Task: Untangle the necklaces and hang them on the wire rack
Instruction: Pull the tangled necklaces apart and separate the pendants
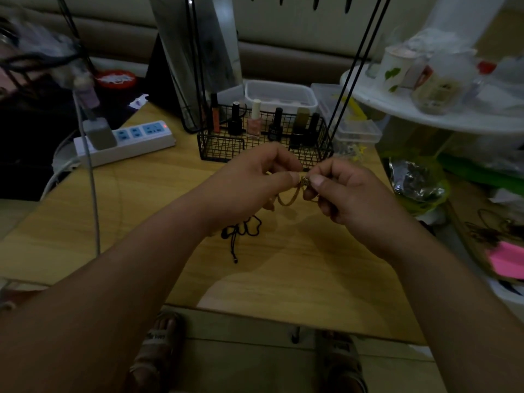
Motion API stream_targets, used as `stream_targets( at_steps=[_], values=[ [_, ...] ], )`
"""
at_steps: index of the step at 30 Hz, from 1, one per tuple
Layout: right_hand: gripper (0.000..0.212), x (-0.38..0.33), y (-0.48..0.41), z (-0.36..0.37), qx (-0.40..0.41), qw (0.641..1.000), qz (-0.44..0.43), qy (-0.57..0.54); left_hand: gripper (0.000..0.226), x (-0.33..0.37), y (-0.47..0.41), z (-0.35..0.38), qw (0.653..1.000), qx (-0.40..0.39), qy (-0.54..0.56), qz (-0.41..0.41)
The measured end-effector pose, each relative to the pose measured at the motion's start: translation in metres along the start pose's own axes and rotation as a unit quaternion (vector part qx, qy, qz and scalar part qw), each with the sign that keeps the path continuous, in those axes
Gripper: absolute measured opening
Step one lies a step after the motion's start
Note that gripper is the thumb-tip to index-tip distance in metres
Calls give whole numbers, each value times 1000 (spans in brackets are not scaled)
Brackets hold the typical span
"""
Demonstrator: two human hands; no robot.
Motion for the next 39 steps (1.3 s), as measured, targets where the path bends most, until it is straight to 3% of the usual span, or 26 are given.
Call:
stream_targets(
  at_steps=[6,14,21,30,39],
  values=[
    [13,-1,0,1,8,1000,-5,19,6,0,1,1,999,-22,-31,-5],
    [16,-2,0,3,6,1000,23,-8,6,0,1,0,999,-14,31,-11],
    [6,-6,4,2,10,998,-42,54,6,1,3,-1,999,-6,47,-20],
    [8,-6,0,2,28,999,-33,-15,14,1,4,5,995,-49,65,-59],
    [21,-6,-3,6,28,999,12,-44,15,-1,11,-5,994,-38,73,-70]
  ],
)
Point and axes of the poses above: each hand's wrist, its own y-axis away from the middle knuckle, its own z-axis out of the palm, x = y × z, the point moved 2 cm from there along -y, towards the middle knuckle, and after that the axes turned 3 degrees about y, right-handed, at the moved point
